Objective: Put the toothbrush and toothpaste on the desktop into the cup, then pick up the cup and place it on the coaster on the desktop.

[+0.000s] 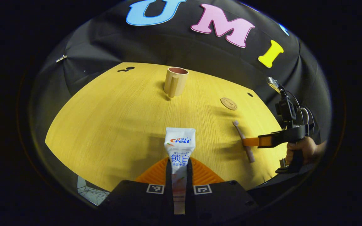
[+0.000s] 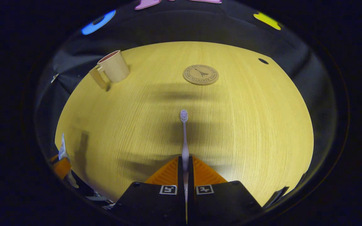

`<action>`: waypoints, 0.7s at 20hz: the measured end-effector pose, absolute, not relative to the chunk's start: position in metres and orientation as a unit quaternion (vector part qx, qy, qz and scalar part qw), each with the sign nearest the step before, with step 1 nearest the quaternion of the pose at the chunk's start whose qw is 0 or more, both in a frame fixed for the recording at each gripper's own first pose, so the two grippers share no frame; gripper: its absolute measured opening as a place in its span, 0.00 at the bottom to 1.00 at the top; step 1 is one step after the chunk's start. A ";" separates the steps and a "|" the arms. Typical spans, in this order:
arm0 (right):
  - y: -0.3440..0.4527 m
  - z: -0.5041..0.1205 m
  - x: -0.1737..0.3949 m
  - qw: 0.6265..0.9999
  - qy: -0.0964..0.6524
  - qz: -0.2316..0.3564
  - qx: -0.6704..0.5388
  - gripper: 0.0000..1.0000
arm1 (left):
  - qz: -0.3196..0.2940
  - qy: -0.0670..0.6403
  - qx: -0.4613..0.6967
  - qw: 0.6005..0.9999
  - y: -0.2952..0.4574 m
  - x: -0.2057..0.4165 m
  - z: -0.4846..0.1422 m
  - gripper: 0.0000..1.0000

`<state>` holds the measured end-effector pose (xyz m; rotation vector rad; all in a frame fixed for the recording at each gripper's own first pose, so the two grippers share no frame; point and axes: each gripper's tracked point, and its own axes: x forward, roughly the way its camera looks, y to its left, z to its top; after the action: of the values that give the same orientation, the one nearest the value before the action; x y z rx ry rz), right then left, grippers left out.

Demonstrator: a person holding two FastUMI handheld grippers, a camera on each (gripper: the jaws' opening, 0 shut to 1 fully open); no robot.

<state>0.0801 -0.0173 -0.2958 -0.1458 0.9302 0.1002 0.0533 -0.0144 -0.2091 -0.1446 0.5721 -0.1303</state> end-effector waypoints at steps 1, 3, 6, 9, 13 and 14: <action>-0.018 -0.299 0.078 0.886 0.452 0.066 -0.078 0.07 | -0.064 0.283 -0.075 0.954 -0.015 0.054 -0.210 0.19; -0.017 -0.297 0.075 0.882 0.457 0.087 -0.070 0.05 | -0.062 0.283 -0.086 0.953 -0.016 0.058 -0.208 0.19; -0.019 -0.292 0.076 0.884 0.456 0.091 -0.050 0.06 | -0.057 0.271 -0.093 0.956 -0.013 0.068 -0.196 0.19; -0.018 -0.279 0.074 0.888 0.447 0.098 -0.037 0.05 | -0.045 0.245 -0.089 0.964 -0.006 0.087 -0.172 0.19; -0.027 -0.269 0.071 0.891 0.443 0.095 -0.033 0.06 | -0.043 0.198 -0.077 0.976 -0.010 0.114 -0.130 0.19; -0.030 -0.269 0.069 0.890 0.446 0.092 -0.027 0.05 | -0.046 0.188 -0.076 0.978 -0.013 0.122 -0.119 0.19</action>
<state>0.0691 -0.0296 -0.2689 -0.0556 0.9267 0.1913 0.1220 -0.0129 -0.1190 -0.1522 0.3784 -0.0927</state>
